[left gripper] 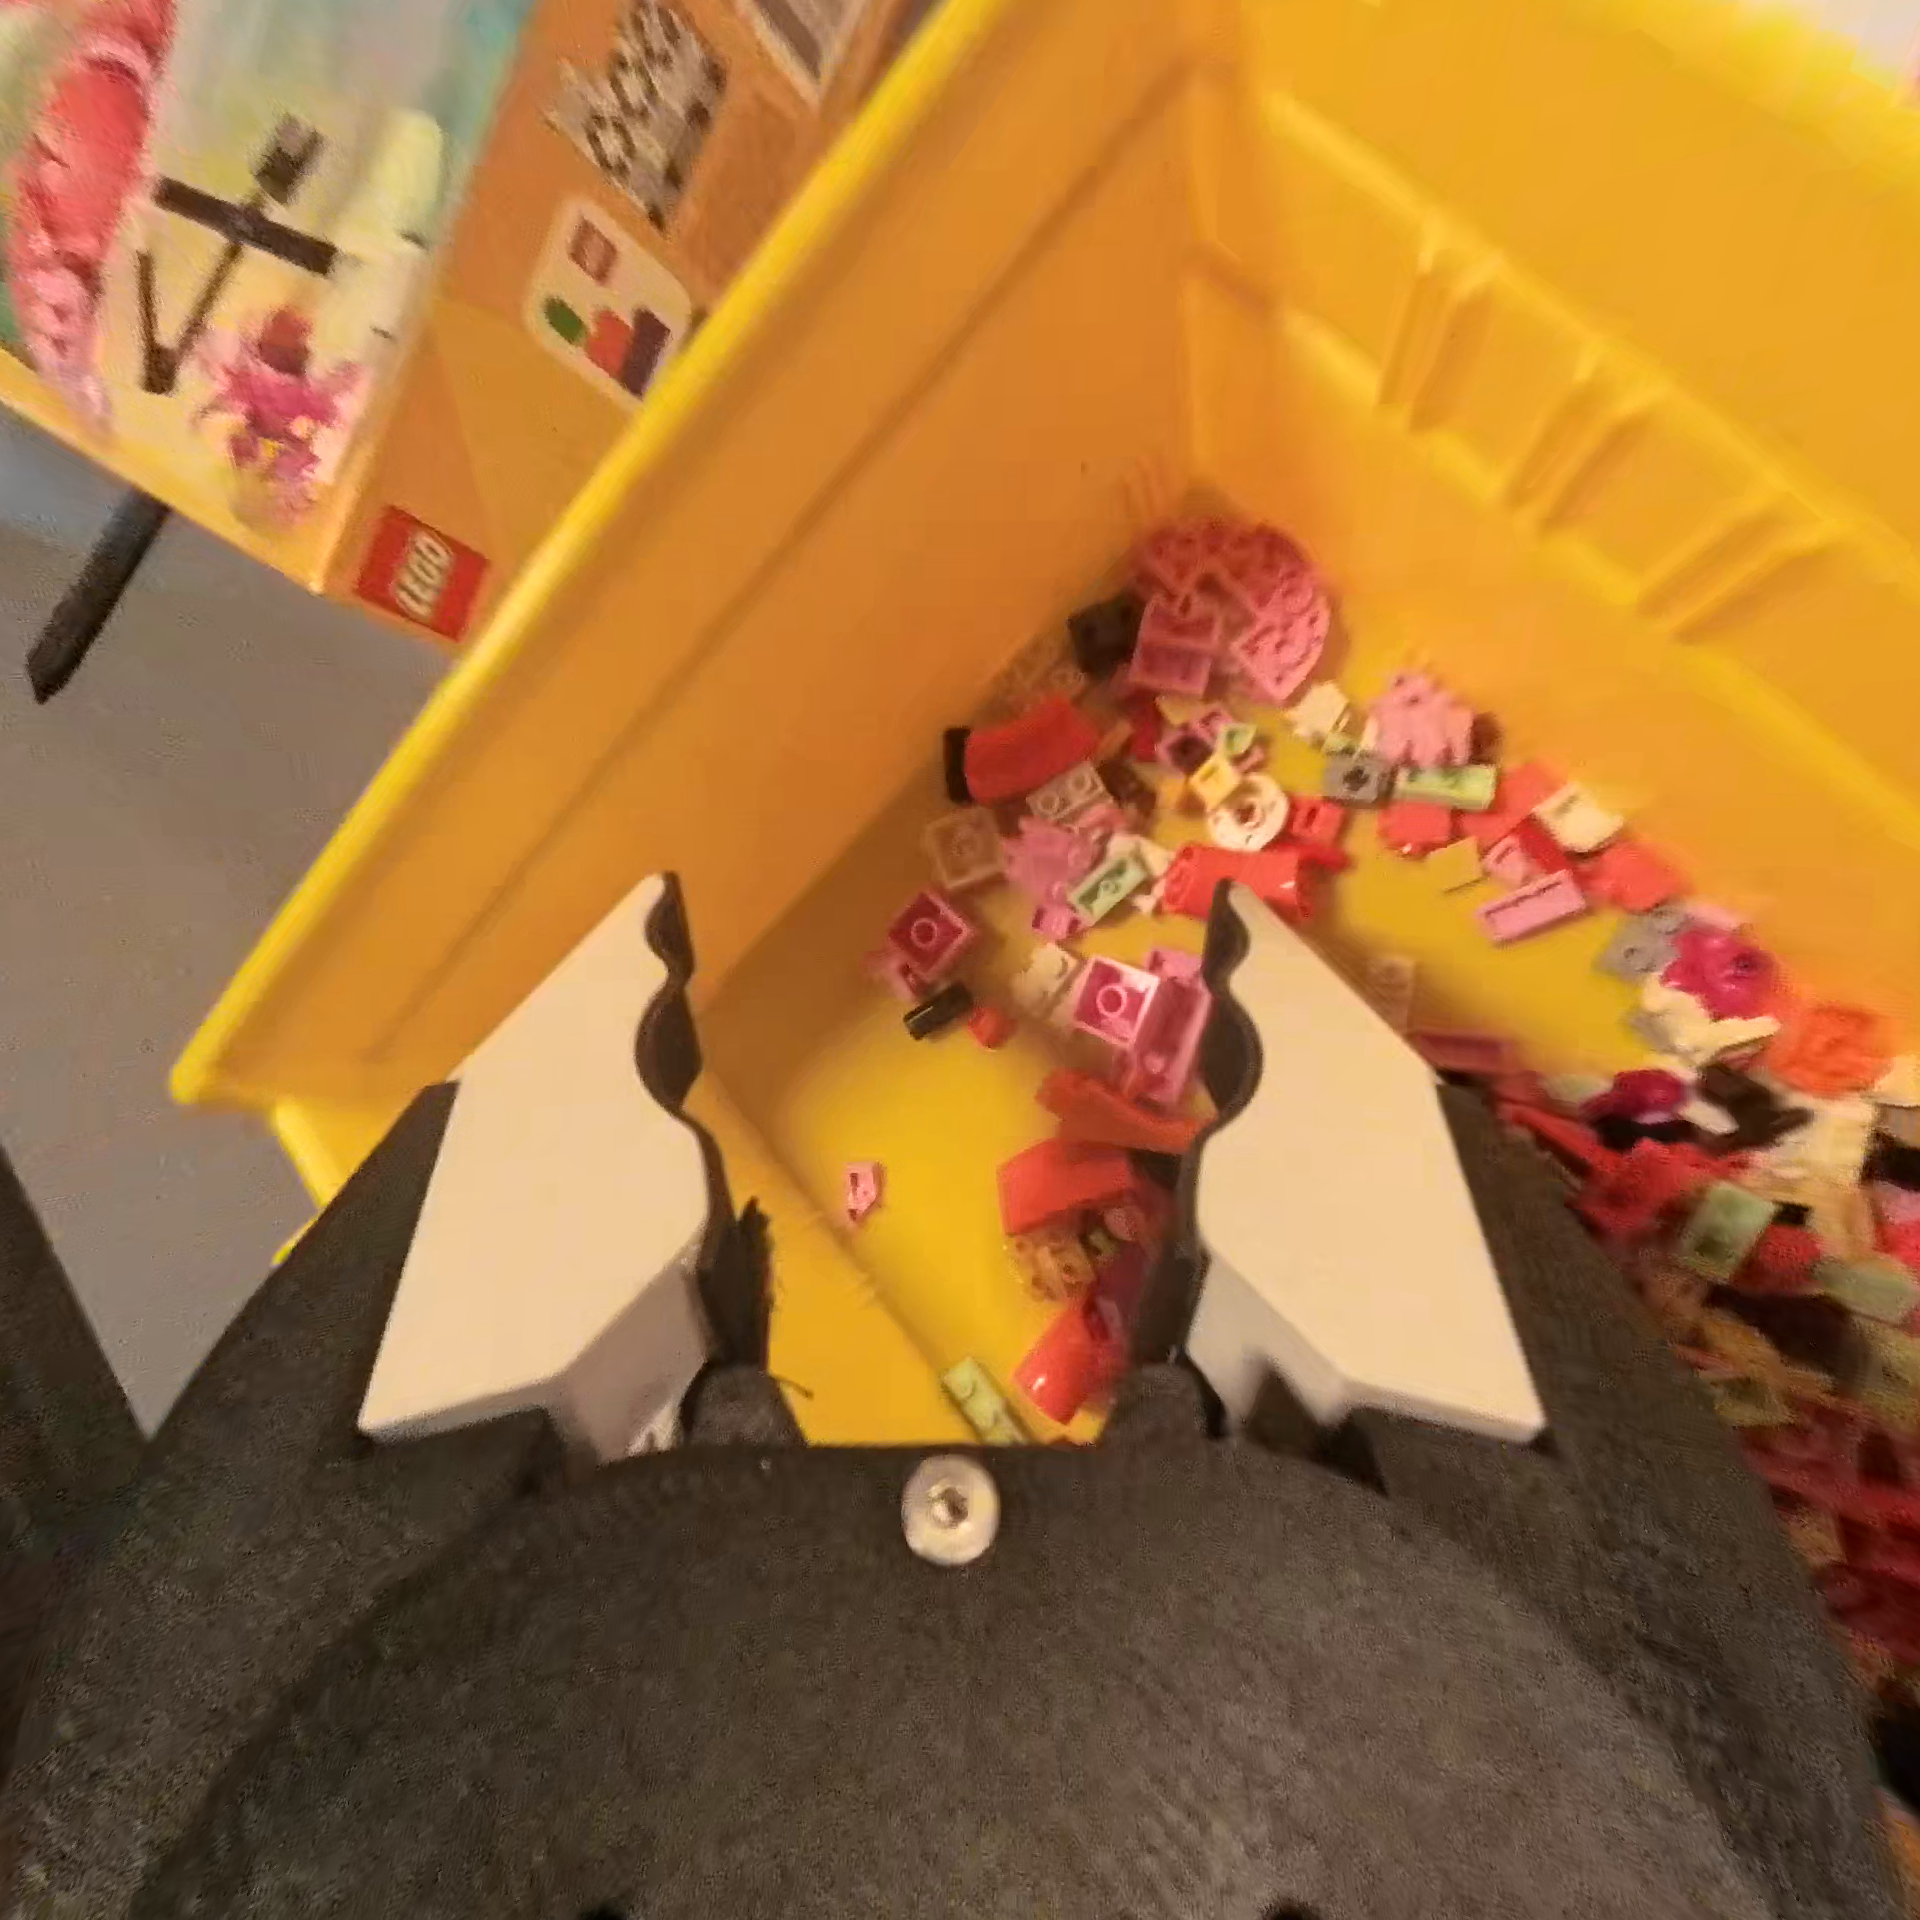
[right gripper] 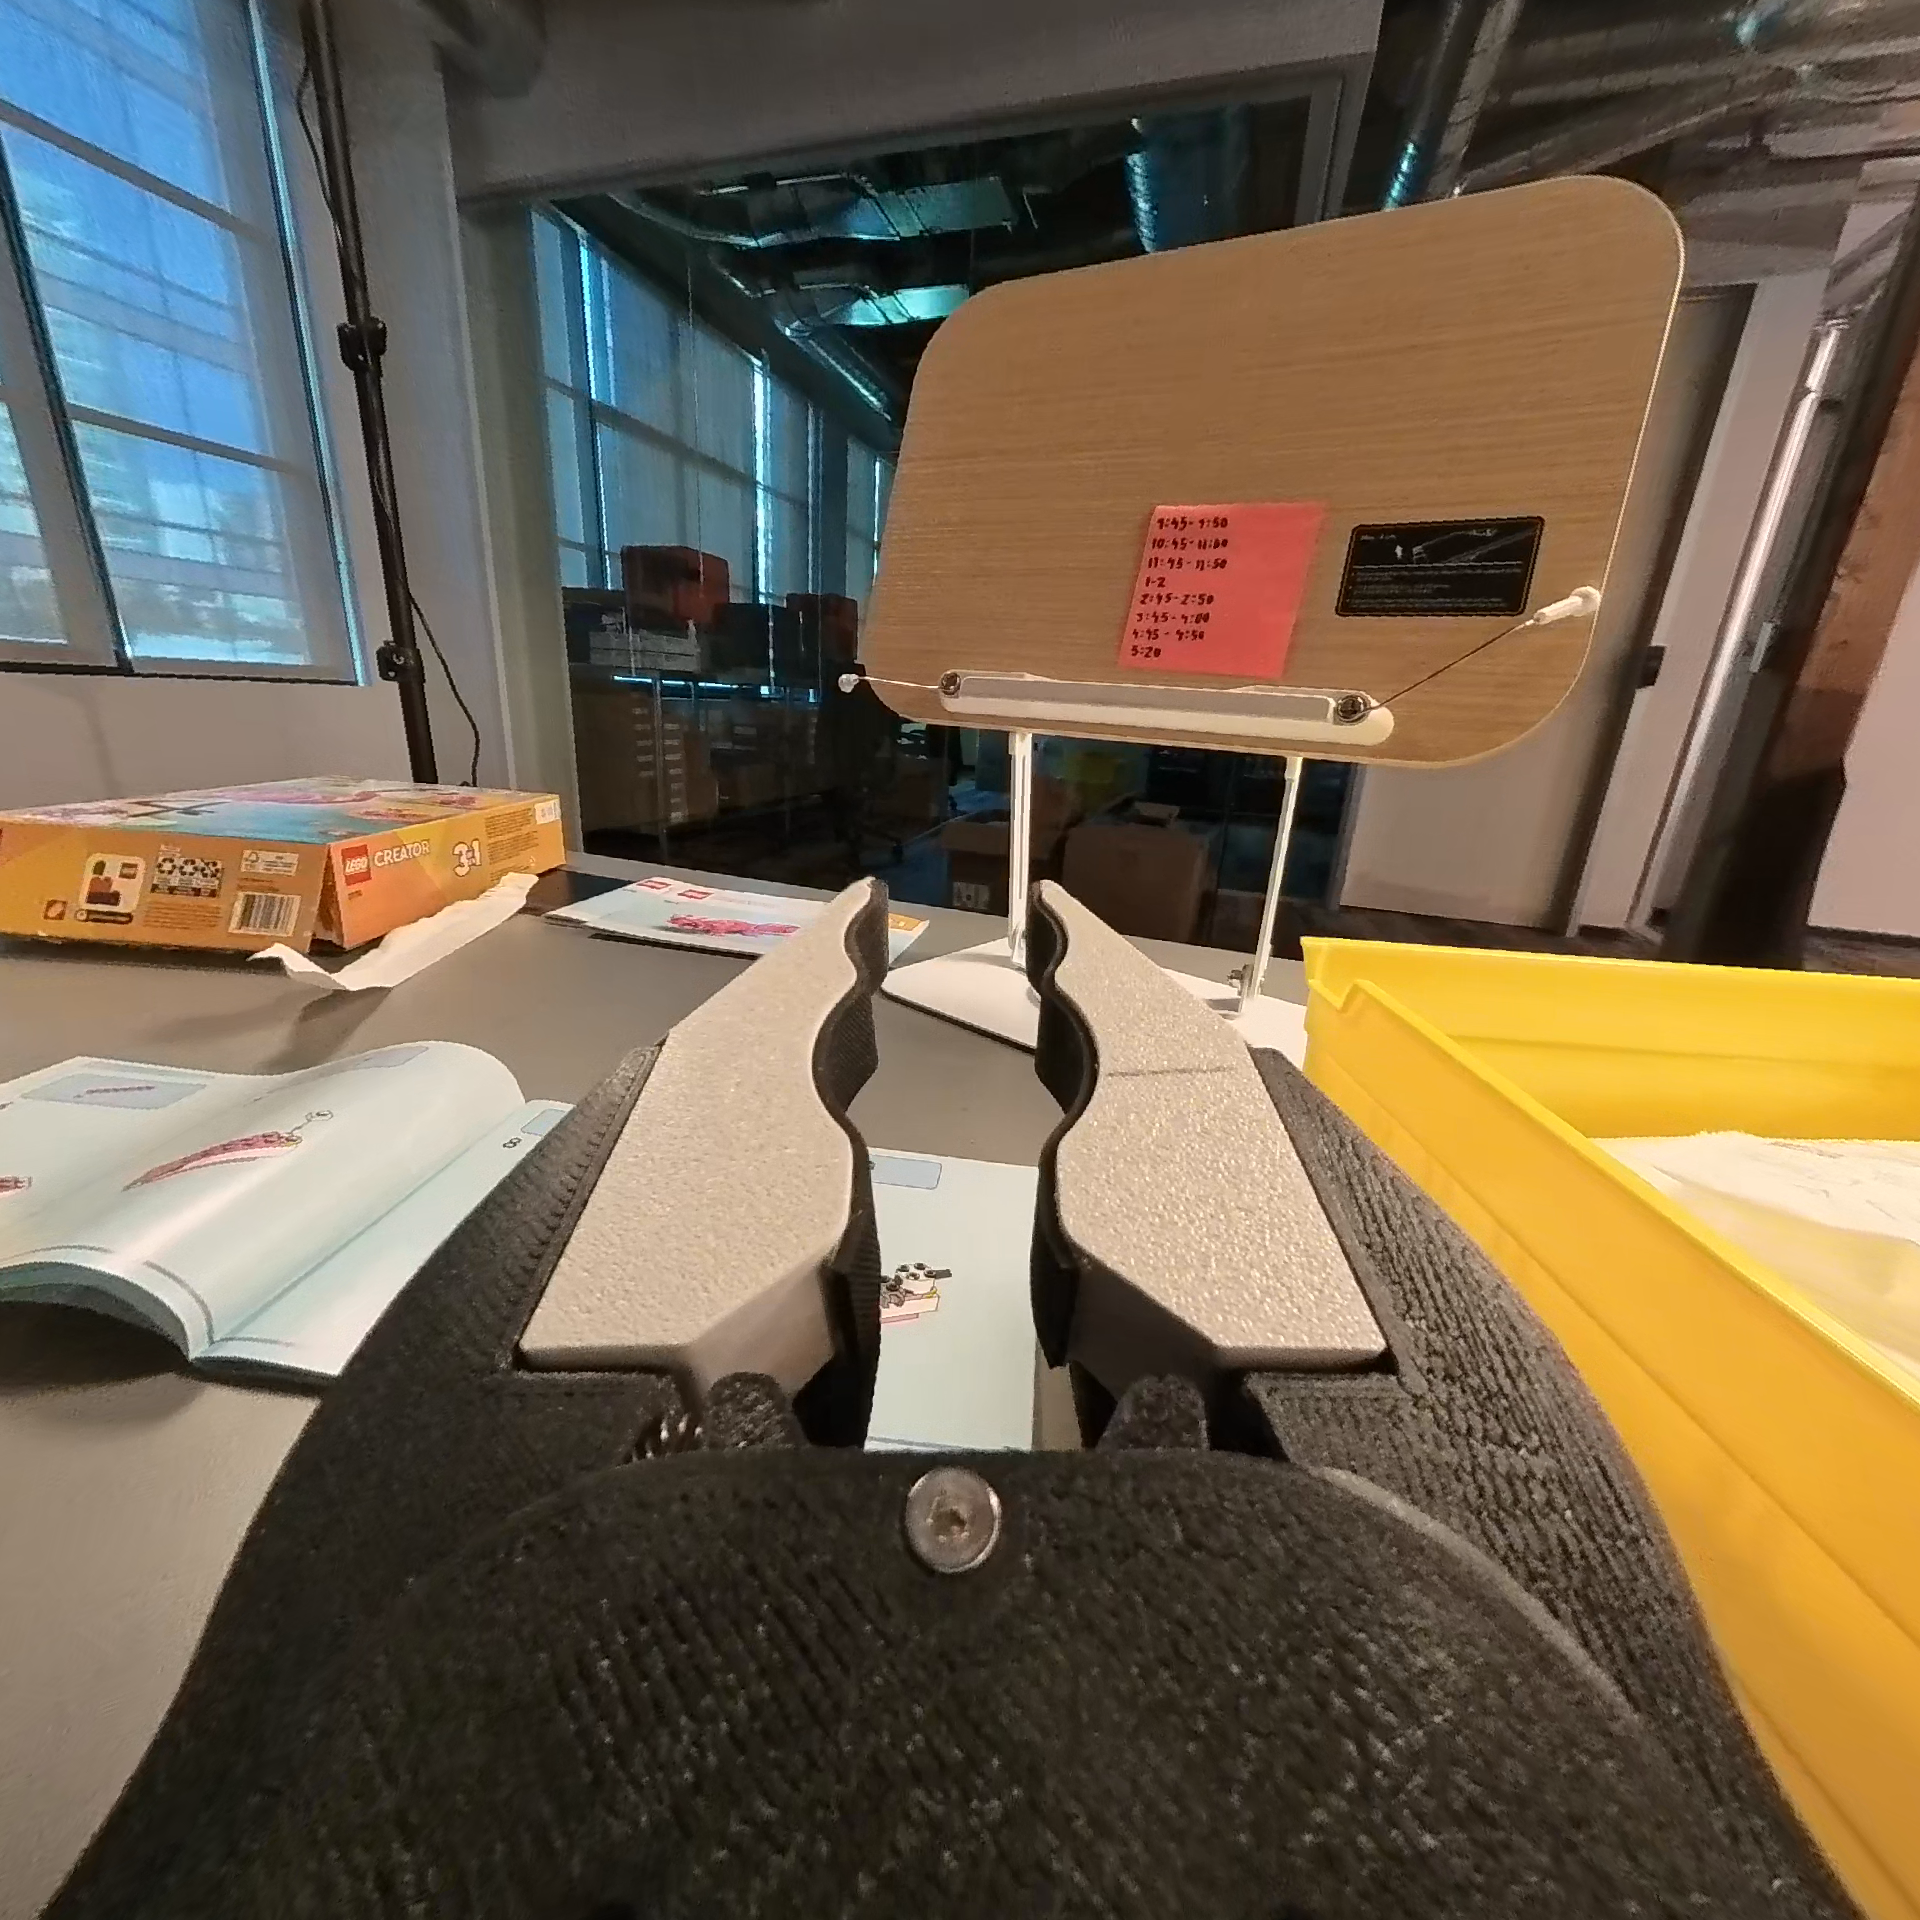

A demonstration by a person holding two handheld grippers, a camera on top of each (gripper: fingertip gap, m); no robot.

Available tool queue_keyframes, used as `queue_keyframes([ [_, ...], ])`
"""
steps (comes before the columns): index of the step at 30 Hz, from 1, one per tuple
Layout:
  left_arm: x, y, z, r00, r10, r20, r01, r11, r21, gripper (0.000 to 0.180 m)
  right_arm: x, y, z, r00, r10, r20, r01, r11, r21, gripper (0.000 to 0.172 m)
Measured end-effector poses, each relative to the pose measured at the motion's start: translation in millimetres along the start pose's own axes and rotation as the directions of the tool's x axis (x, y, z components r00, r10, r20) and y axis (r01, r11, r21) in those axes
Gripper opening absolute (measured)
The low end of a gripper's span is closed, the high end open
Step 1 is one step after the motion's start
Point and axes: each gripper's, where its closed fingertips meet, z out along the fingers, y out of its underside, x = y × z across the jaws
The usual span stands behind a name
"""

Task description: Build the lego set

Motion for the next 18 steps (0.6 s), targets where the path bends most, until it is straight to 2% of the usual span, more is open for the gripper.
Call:
queue_keyframes([
  [3, 9.0, -4.9, -20.6, 0.999, -0.011, -0.051, 0.013, 1.0, 0.027, 0.096, 0.2, -0.1, 0.0, 1.0, 0.014, 0.004, -0.014, 1.0, 0.003, 0.024],
  [7, 30.5, 24.3, -41.7, 0.991, 0.016, -0.136, -0.032, 0.993, -0.117, 0.093, 0.8, -0.4, 0.0, 1.0, 0.029, 0.008, -0.029, 1.0, 0.005, 0.024],
  [8, 39.1, 36.8, -48.5, 0.984, 0.026, -0.175, -0.057, 0.984, -0.171, 0.08, 0.9, -0.4, 0.0, 0.999, 0.033, 0.009, -0.033, 0.999, 0.006, 0.024],
  [9, 51.3, 51.0, -57.5, 0.969, 0.019, -0.248, -0.079, 0.969, -0.234, 0.039, 0.9, -0.5, 0.1, 0.999, 0.037, 0.011, -0.037, 0.999, 0.007, 0.024],
  [10, 59.6, 62.9, -65.0, 0.955, -0.005, -0.297, -0.085, 0.952, -0.292, 0.011, 0.9, -0.5, 0.1, 0.999, 0.04, 0.012, -0.041, 0.999, 0.007, 0.024],
  [11, 63.4, 73.3, -70.5, 0.947, -0.038, -0.318, -0.079, 0.934, -0.349, 0.001, 0.8, -0.4, 0.3, 0.999, 0.044, 0.014, -0.044, 0.999, 0.007, 0.024],
  [14, 77.0, 98.5, -85.6, 0.916, -0.132, -0.379, -0.081, 0.863, -0.498, 0.0, 0.4, -0.4, 0.4, 0.999, 0.049, 0.018, -0.049, 0.999, 0.007, 0.024],
  [18, 92.8, 114.1, -94.4, 0.897, -0.155, -0.415, -0.125, 0.81, -0.573, 0.0, 0.5, -0.4, 0.2, 0.998, 0.053, 0.019, -0.053, 0.999, 0.007, 0.024],
])
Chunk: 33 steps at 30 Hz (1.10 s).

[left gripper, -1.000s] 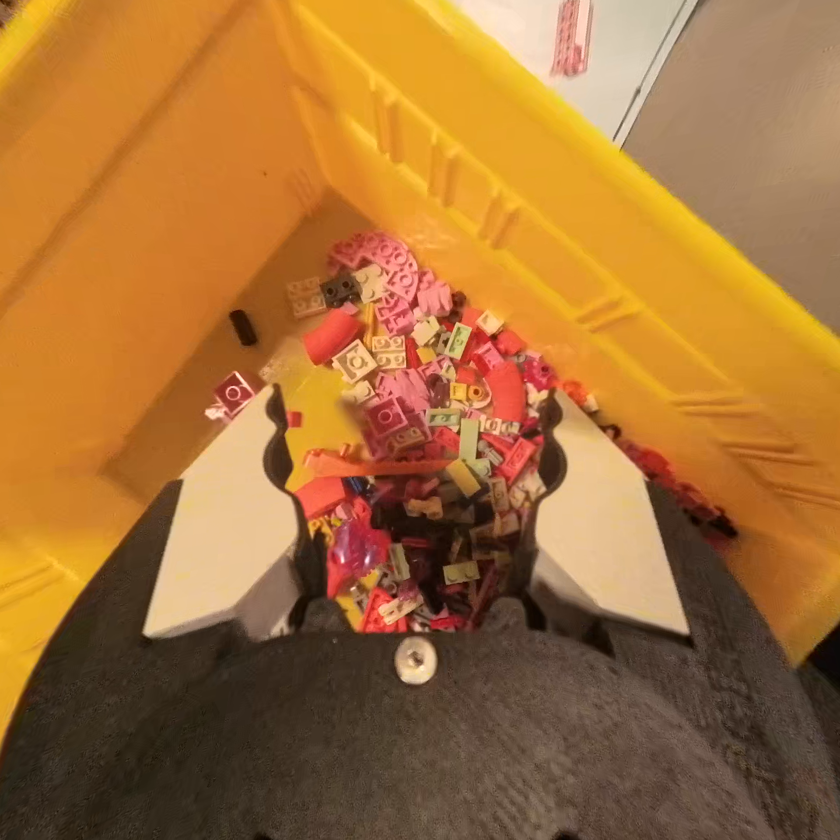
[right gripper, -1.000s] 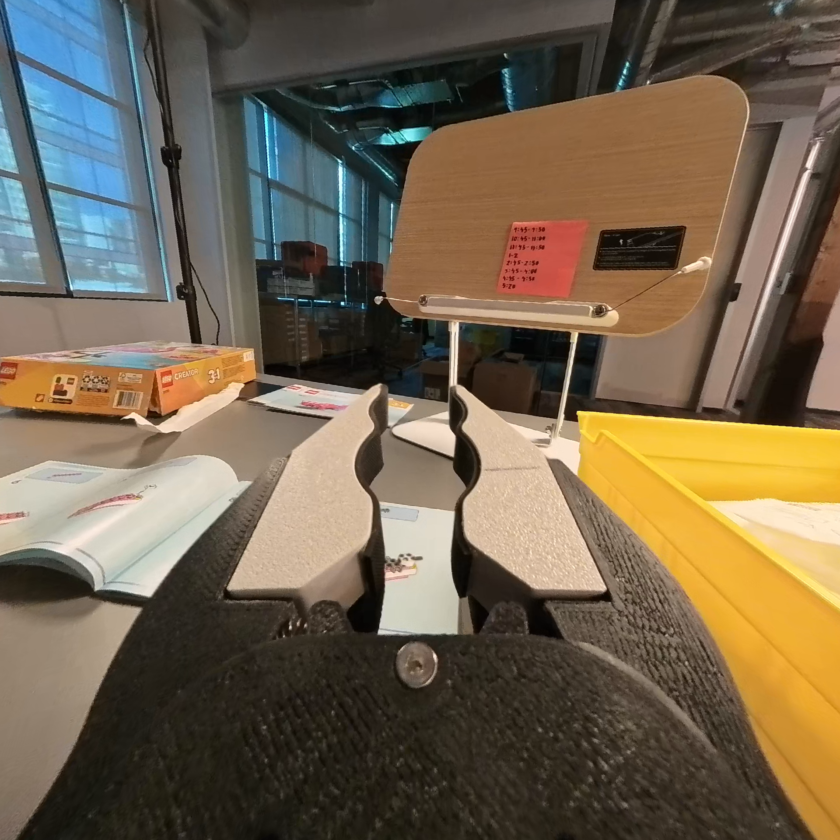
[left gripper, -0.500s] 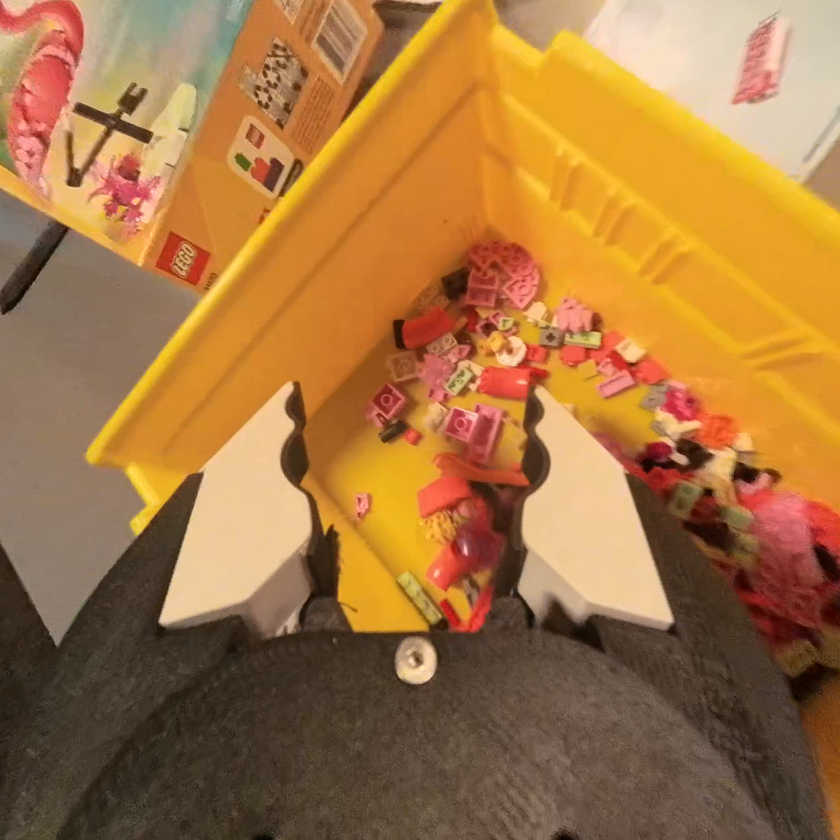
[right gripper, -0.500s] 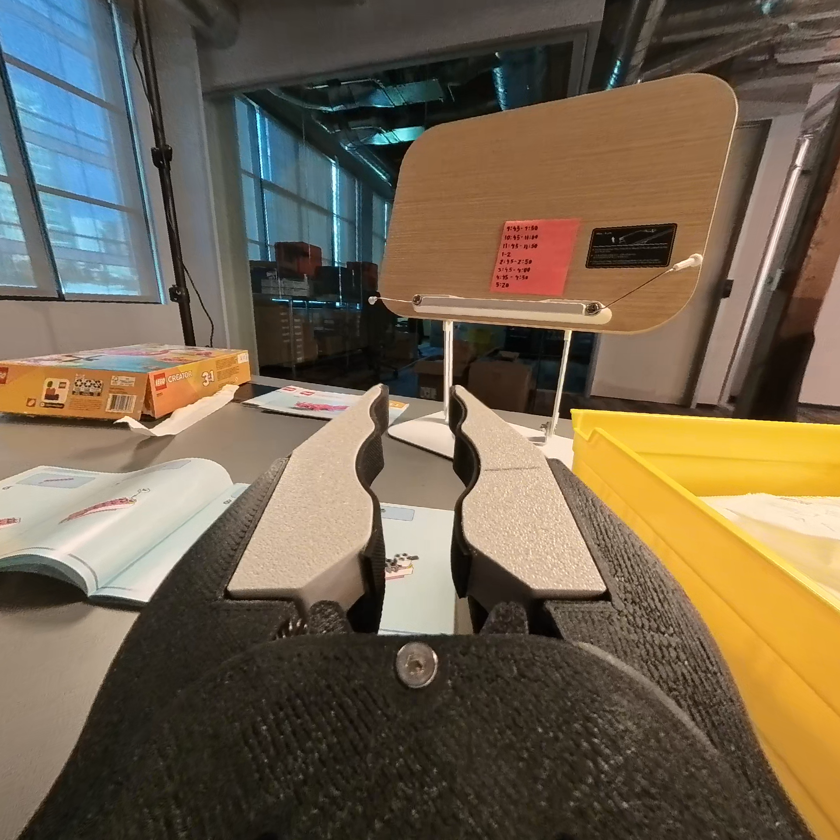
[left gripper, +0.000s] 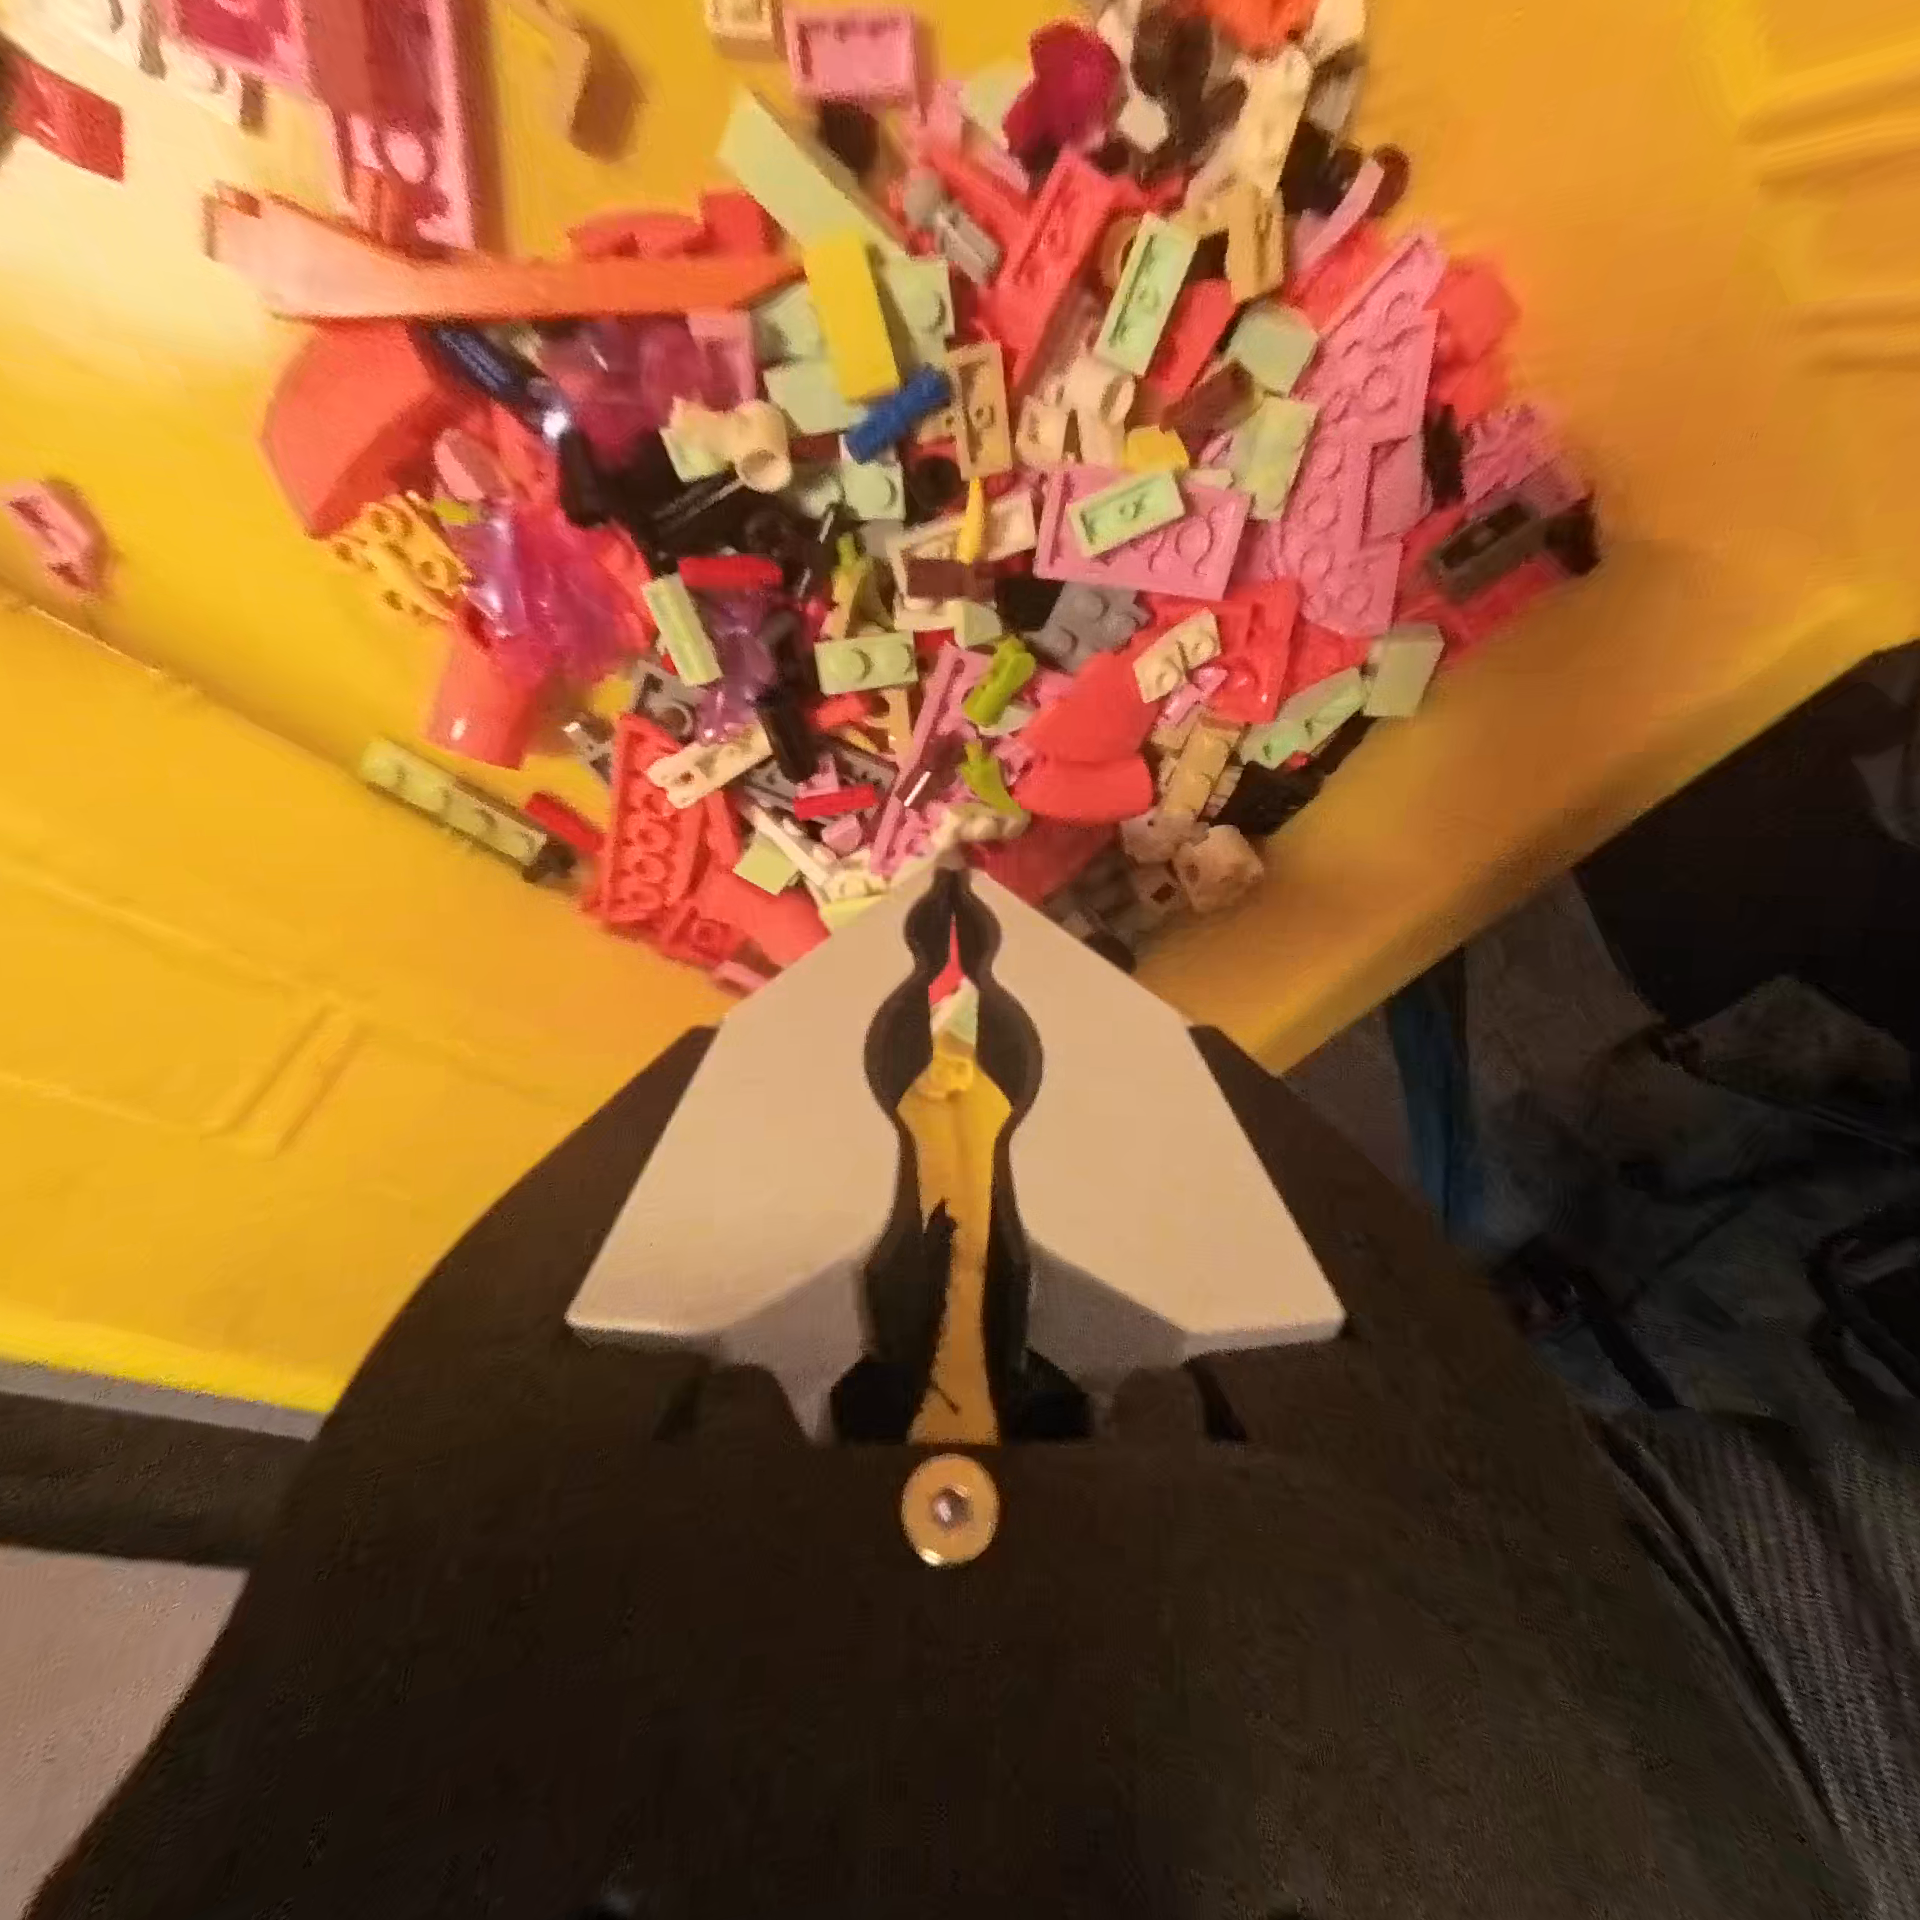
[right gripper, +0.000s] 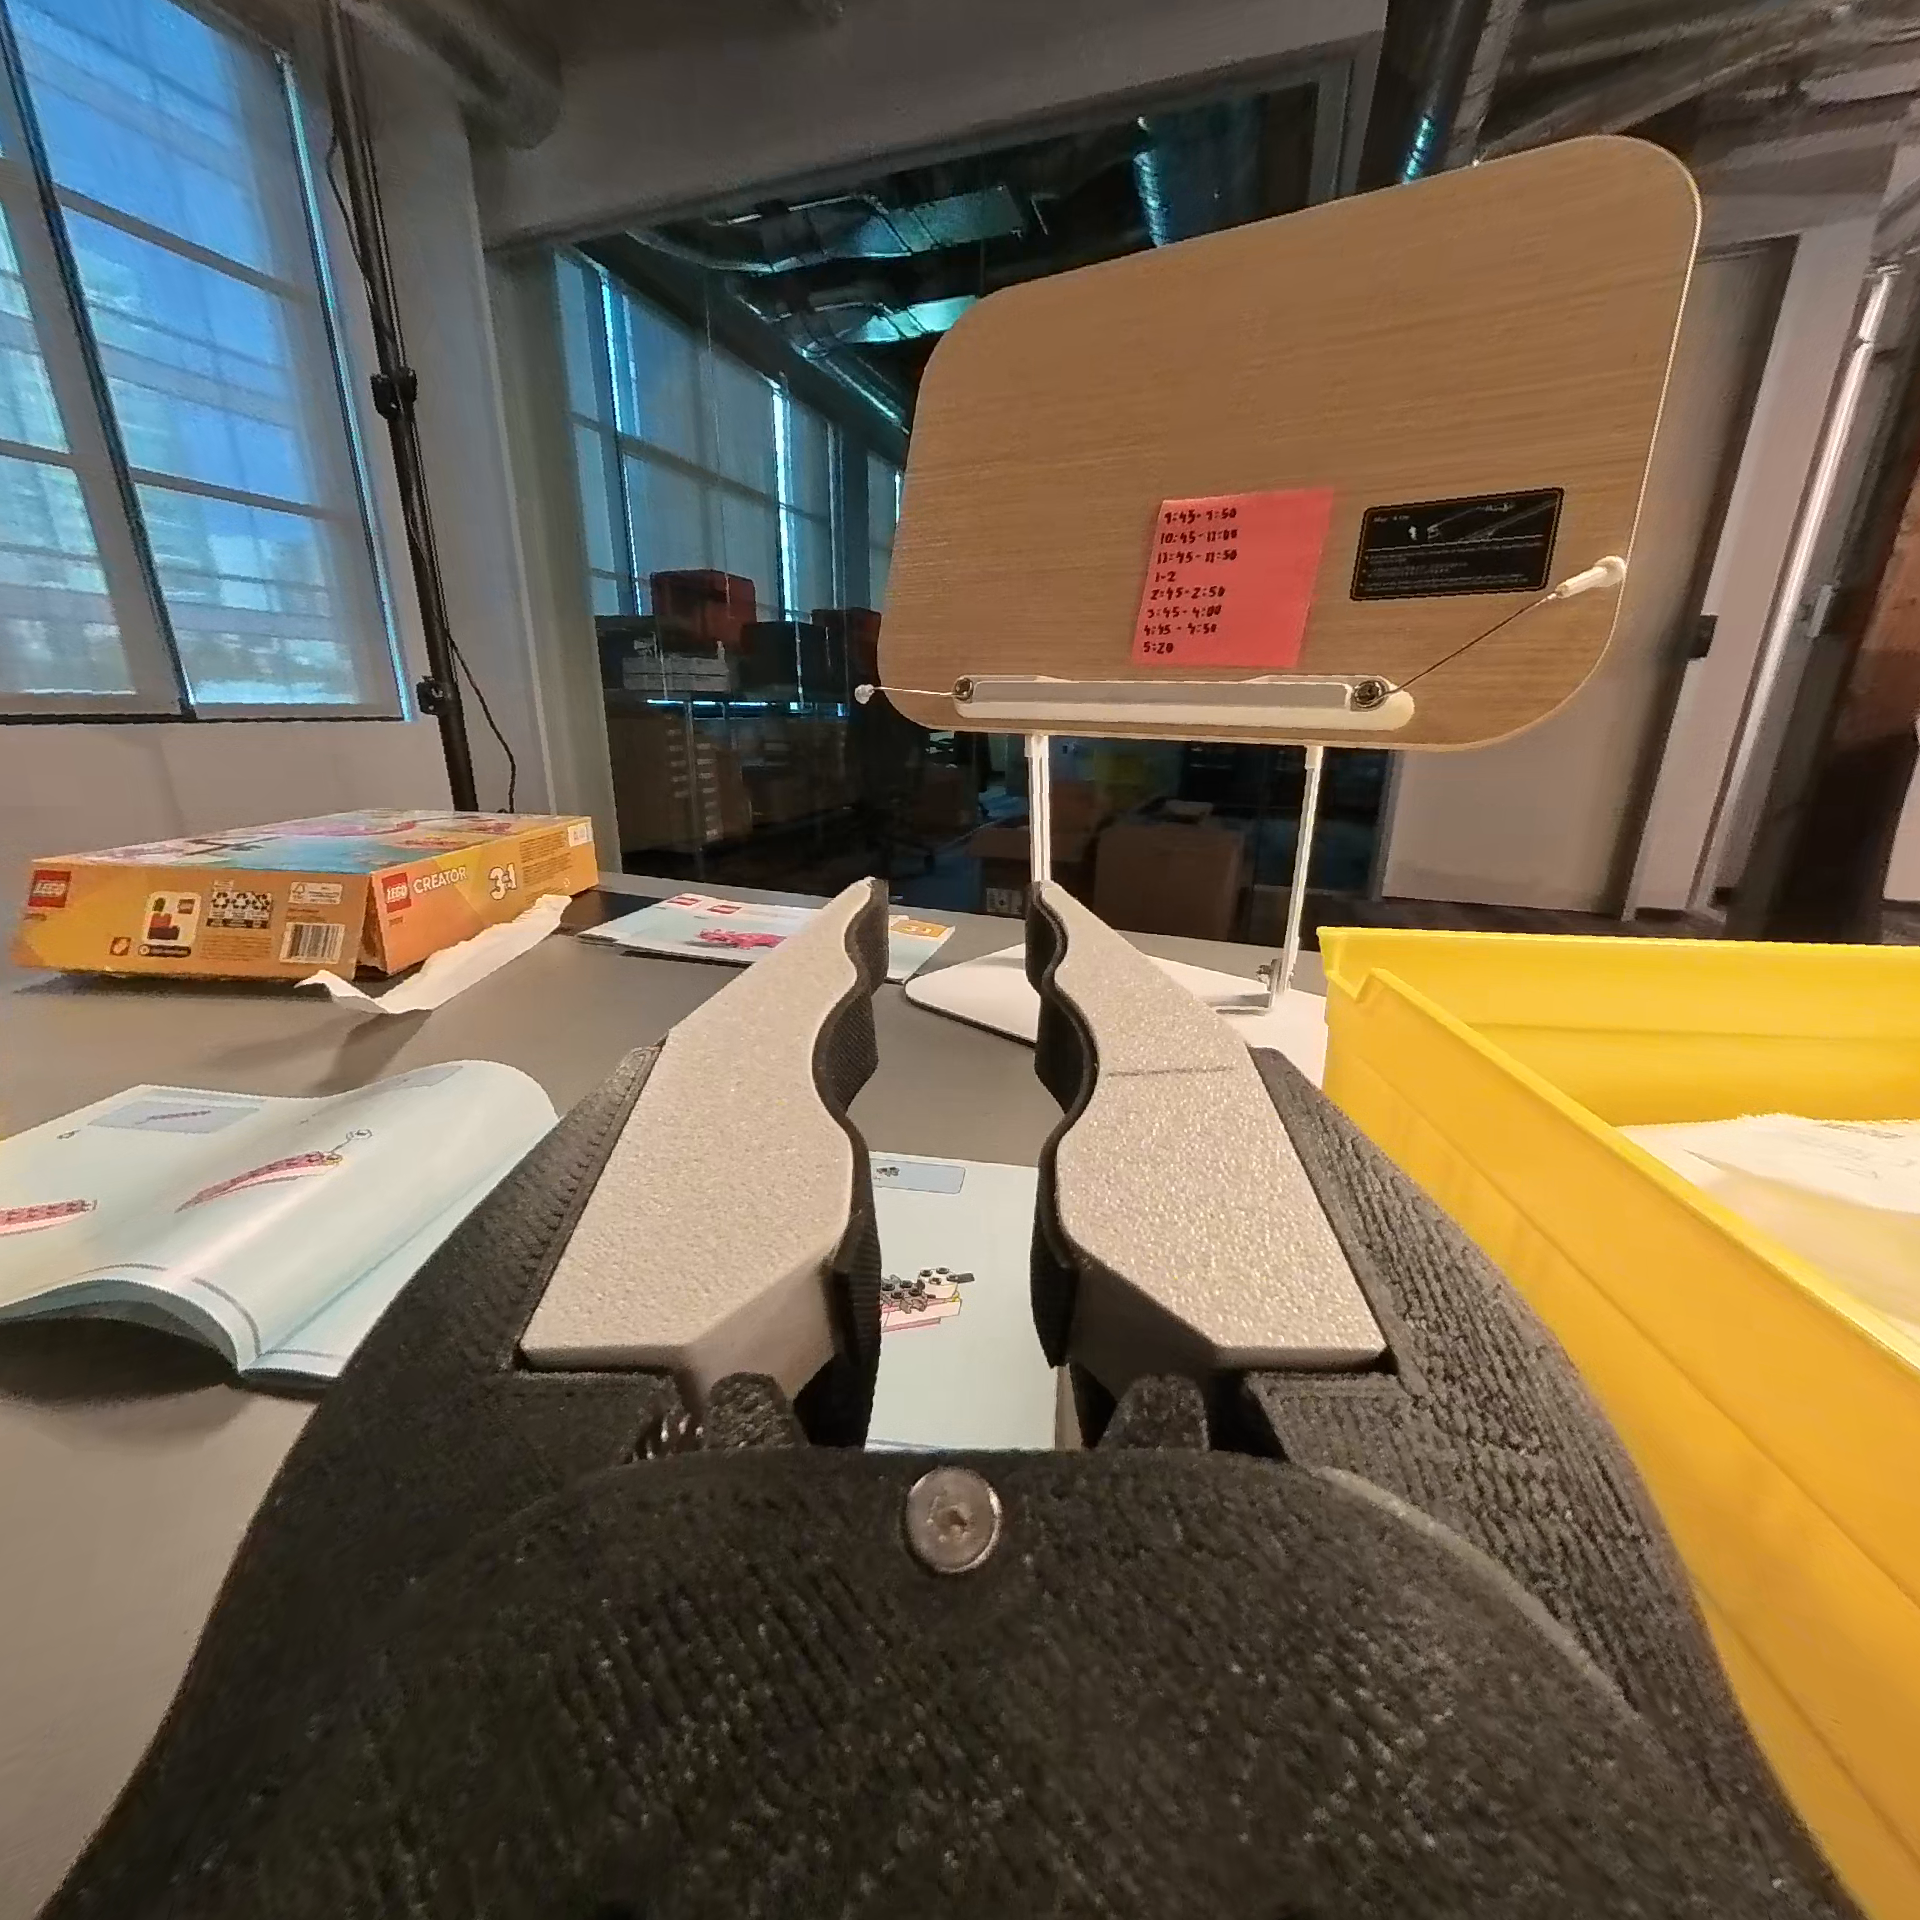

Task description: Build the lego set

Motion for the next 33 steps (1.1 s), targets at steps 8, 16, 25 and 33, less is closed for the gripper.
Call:
queue_keyframes([
  [8, -9.6, -29.2, 16.0, 0.996, 0.066, 0.06, -0.072, 0.991, 0.113, 0.0, 0.3, 0.1, 0.1, 1.0, 0.014, 0.004, -0.014, 1.0, 0.0, 0.024],
  [16, -29.9, -58.9, -16.4, 0.989, -0.088, 0.121, 0.031, 0.911, 0.411, 0.0, 0.9, 0.1, 0.0, 1.0, 0.027, 0.007, -0.027, 1.0, 0.001, 0.024],
  [25, 16.1, -42.3, 7.1, 0.998, -0.029, -0.049, 0.044, 0.944, 0.328, 0.093, 0.7, 0.5, 0.1, 0.999, 0.044, 0.015, -0.044, 0.999, -0.001, 0.024],
  [33, 24.7, -51.5, 8.5, 0.995, 0.095, 0.022, -0.096, 0.915, 0.391, 0.052, 1.1, 0.6, 0.0, 0.999, 0.049, 0.015, -0.049, 0.999, -0.001, 0.024],
])
